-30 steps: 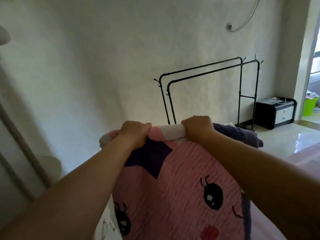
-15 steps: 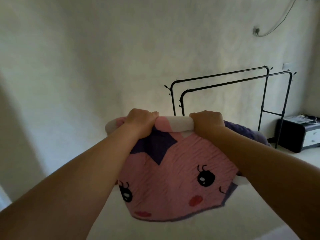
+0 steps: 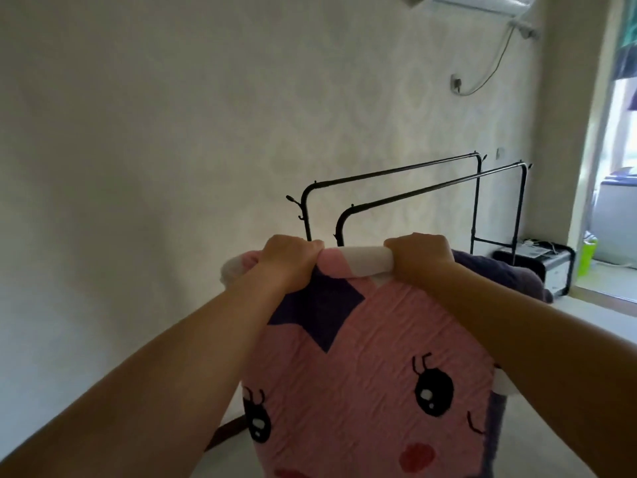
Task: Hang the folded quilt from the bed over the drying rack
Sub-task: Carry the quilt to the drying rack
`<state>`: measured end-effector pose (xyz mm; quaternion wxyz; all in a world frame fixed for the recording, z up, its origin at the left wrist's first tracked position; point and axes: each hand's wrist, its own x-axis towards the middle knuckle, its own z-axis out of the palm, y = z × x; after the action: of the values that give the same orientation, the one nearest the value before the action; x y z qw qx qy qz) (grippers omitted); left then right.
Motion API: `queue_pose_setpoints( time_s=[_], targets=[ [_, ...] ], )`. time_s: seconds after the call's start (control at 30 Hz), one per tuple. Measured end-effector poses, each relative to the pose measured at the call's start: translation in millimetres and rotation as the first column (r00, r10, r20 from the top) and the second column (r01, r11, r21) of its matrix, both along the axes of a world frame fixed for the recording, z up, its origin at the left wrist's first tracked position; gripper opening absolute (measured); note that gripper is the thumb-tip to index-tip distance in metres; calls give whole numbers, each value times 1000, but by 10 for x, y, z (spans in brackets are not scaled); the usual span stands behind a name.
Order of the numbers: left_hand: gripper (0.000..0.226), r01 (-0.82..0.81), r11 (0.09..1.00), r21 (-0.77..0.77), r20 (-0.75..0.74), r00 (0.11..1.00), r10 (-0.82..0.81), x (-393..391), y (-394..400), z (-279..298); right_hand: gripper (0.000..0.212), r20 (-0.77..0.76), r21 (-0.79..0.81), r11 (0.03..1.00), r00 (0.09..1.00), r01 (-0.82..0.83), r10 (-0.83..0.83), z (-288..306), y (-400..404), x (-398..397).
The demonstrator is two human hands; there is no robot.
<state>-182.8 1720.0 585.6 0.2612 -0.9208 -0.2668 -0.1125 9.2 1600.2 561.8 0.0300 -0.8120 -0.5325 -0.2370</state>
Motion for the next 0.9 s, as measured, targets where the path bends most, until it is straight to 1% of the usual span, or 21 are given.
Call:
queue_pose_setpoints(
  time_s=[0.13,0.43,0.53,0.63,0.73,0.83,0.9],
  targets=[
    [30,91,996,18,11,996,-91,437,480,36,21,-31,6,997,996,79,-79,1,334,345],
    [28,256,967,22,51,965,-256,1683,1277,-30,21,20,62,970,971,237,-238,64,850,1388],
    [32,293,955,41,28,955,-294,2379,1562,-33,21,44,69,953,954,294,-297,93,1012,1933],
    [31,341,939,49,-10,940,-341,3032,1716,1,19,56,53,937,935,346,-349,73,1127,2499],
    [28,385,922,47,-29,923,-384,3745,1837,8,22,-16,9,908,908,420,-419,46,1210,3138],
    [28,422,906,41,-16,907,-421,4381,1912,-7,21,28,25,895,895,445,-446,34,1240,3715],
    [27,435,900,31,-16,900,-435,4717,1944,7,21,29,20,889,889,457,-457,56,1261,4044]
  ],
)
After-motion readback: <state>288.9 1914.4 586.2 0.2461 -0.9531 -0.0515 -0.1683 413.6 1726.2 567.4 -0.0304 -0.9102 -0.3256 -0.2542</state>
